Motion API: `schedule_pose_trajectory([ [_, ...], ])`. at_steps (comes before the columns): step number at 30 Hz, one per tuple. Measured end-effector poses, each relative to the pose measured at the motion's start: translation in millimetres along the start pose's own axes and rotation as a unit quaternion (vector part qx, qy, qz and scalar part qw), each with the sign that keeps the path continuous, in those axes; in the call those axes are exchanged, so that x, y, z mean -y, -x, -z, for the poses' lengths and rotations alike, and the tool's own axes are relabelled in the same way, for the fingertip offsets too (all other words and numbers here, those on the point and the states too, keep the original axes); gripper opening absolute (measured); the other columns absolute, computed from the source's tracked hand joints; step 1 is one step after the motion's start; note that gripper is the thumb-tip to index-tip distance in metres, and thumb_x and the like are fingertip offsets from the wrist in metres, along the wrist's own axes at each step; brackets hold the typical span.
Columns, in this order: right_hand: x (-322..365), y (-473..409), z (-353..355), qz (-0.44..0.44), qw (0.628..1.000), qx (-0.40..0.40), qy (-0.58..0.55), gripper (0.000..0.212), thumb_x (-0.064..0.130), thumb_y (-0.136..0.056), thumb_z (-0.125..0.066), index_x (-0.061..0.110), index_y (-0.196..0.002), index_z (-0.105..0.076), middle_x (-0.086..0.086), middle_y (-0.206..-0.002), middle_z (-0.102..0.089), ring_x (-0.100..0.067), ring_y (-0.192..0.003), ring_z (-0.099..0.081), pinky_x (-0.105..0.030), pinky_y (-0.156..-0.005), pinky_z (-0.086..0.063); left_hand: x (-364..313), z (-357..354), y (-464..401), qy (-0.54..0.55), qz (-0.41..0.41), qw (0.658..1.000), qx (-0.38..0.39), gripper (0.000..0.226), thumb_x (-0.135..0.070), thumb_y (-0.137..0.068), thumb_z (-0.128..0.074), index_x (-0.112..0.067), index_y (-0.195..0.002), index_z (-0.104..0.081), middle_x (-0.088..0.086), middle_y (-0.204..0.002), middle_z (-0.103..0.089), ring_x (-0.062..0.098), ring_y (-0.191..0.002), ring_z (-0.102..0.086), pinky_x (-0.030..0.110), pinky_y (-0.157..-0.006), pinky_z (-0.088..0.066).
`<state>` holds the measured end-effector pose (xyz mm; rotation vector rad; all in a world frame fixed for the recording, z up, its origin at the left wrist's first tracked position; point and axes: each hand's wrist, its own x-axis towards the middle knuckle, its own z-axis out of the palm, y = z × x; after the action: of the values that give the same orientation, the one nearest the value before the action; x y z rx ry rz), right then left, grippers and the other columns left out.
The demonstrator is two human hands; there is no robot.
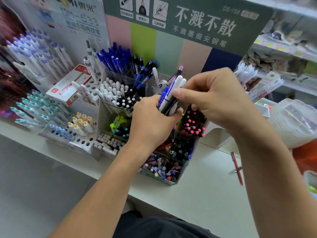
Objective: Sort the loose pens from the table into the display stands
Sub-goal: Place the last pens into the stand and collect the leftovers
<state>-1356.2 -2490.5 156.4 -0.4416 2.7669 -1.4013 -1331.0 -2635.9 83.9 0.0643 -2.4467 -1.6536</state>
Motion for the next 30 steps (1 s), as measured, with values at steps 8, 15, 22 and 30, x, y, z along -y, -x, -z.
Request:
schedule_pose_trajectory([
  [8,-9,0,81,0.028,0.975,-0.222,-0.019,0.018,0.043,-0.087,-0.071,0.030,-0.074,-0.069,0.006,-0.067,-0.065,-0.008,-0.054,-0.056,-0.025,-0.050,-0.045,20,10,0,0.127,0.130,0.981,0.074,0.032,-0.024,-0.083,-0.082,-0.017,-0.064,-0.058,-0.006,-0.054,-0.054,0.014,-0.045,-0.048,0.026,-0.044,-0.041],
  [15,-22,-21,51,0.038,0.951,-0.162,0.259,0.021,0.031,-0.087,-0.071,0.010,-0.084,-0.075,-0.005,-0.070,-0.064,-0.024,-0.068,-0.060,-0.034,-0.072,-0.048,23,15,4,0.358,0.249,0.890,0.135,0.026,-0.024,-0.074,-0.076,-0.009,-0.062,-0.058,0.001,-0.052,-0.053,0.008,-0.034,-0.036,0.018,-0.035,-0.029],
  [22,-36,-25,30,0.033,0.926,-0.149,0.346,0.029,0.037,-0.091,-0.070,0.013,-0.106,-0.075,-0.010,-0.090,-0.066,-0.029,-0.084,-0.057,-0.033,-0.078,-0.041,27,18,7,0.404,0.236,0.878,0.099,0.026,-0.027,-0.072,-0.075,-0.011,-0.066,-0.055,0.000,-0.053,-0.050,0.008,-0.034,-0.037,0.020,-0.037,-0.028],
  [30,-5,14,-29,-0.009,0.960,0.232,0.159,0.017,0.036,-0.079,-0.084,0.024,-0.088,-0.077,0.013,-0.065,-0.069,0.002,-0.058,-0.064,-0.015,-0.057,-0.050,34,31,7,0.395,0.204,0.888,0.115,0.036,-0.031,-0.075,-0.074,-0.004,-0.071,-0.050,-0.002,-0.046,-0.049,0.007,-0.033,-0.037,0.018,-0.035,-0.033],
])
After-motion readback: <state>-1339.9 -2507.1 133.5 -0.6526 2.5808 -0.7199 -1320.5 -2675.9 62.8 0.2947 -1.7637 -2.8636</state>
